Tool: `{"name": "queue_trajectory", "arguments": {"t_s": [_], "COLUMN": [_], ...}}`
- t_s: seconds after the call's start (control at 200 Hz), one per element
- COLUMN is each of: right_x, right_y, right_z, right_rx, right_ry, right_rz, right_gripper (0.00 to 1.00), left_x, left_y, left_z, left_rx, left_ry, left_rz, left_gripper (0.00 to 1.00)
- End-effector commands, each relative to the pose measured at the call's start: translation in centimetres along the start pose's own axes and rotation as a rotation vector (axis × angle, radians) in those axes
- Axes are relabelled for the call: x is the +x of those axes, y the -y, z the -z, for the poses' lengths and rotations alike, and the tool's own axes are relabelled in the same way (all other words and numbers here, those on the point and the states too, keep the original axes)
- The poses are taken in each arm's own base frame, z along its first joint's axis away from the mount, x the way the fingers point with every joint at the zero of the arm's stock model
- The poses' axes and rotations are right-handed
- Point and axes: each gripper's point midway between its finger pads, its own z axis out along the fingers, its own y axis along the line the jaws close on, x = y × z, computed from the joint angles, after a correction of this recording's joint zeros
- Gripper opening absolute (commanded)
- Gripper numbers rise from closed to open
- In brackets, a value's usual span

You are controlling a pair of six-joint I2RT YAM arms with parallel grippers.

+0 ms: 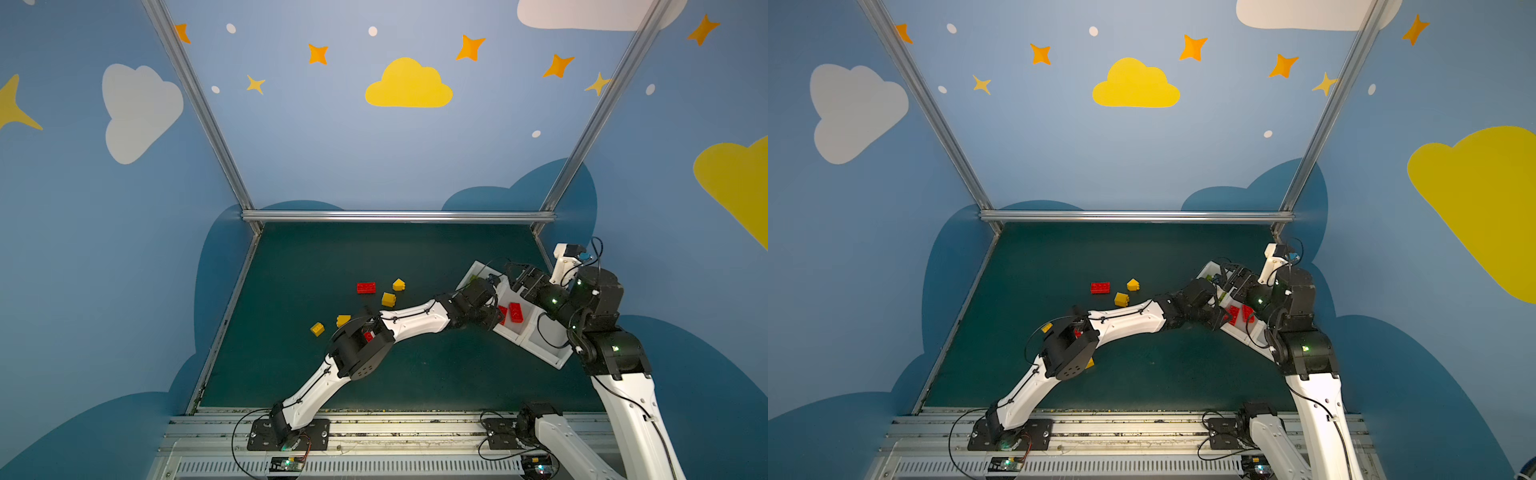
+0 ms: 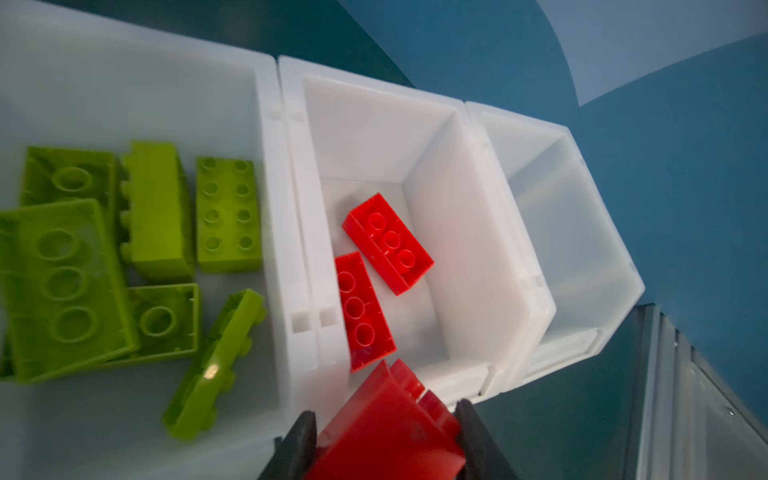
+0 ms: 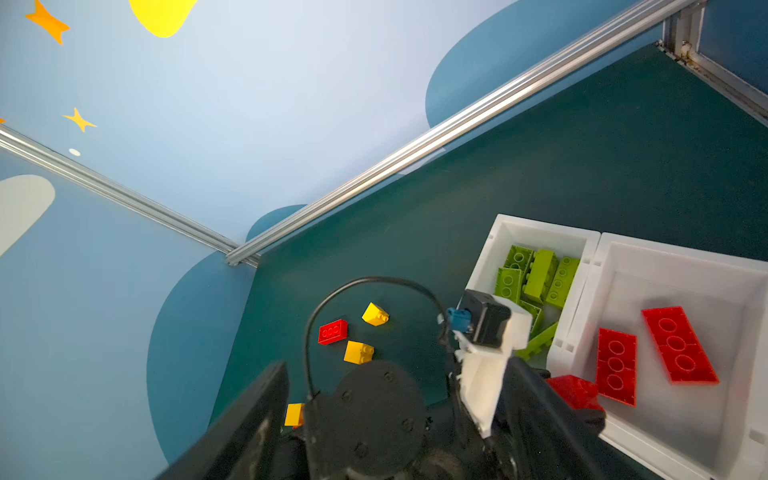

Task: Sort the legos into containers by color
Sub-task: 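Lower the red brick into the middle compartment and open the left gripper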

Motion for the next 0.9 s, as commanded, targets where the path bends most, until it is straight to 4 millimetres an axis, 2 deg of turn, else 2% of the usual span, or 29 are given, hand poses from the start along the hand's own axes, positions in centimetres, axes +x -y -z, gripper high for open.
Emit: {"name": "queue_trajectory", "arguments": {"t_s": [0.0, 0.26, 0.37, 0.455, 0.621, 0.771, 0.891], "right_x": [-0.6, -0.7, -0.6, -0.6, -0.8, -1.1, -1.4], "right_y": [-1.4, -2.0, -2.0, -2.0, -2.2, -2.4, -2.7], "right_z": [0.6, 1.1, 1.3, 1.5, 1.9, 2.4, 3.0], "right_rx": [-0.045, -0.067, -0.064, -0.061, -0.062, -0.057, -0.055], "right_ry": [0.008, 0.007, 0.005, 0.011, 0.014, 0.018, 0.022], "right_rz": [-0.004, -0.001, 0.004, 0.011, 0.018, 0.03, 0.043], "right_gripper": [0.79, 0.79, 0.79, 0.79, 0.79, 0.79, 0.79], "left_x": [-1.7, -2.7, -2.5, -2.6, -3.7, -4.6, -5.4], "left_y": [0.8, 1.3, 0.9, 0.6, 1.0, 1.1, 1.2], "left_z": [-0.4, -2.9, -3.9, -4.1, -3.2, -1.9, 0.2], "left_rx": [0.024, 0.041, 0.027, 0.011, 0.011, -0.007, -0.022], "left_ry": [0.016, 0.012, -0.004, -0.001, 0.022, 0.036, 0.065], "left_rz": [0.005, 0.022, 0.023, 0.02, 0.006, -0.01, -0.02], "left_gripper": [0.39, 0.42, 0.45, 0.52, 0.69, 0.73, 0.73]}}
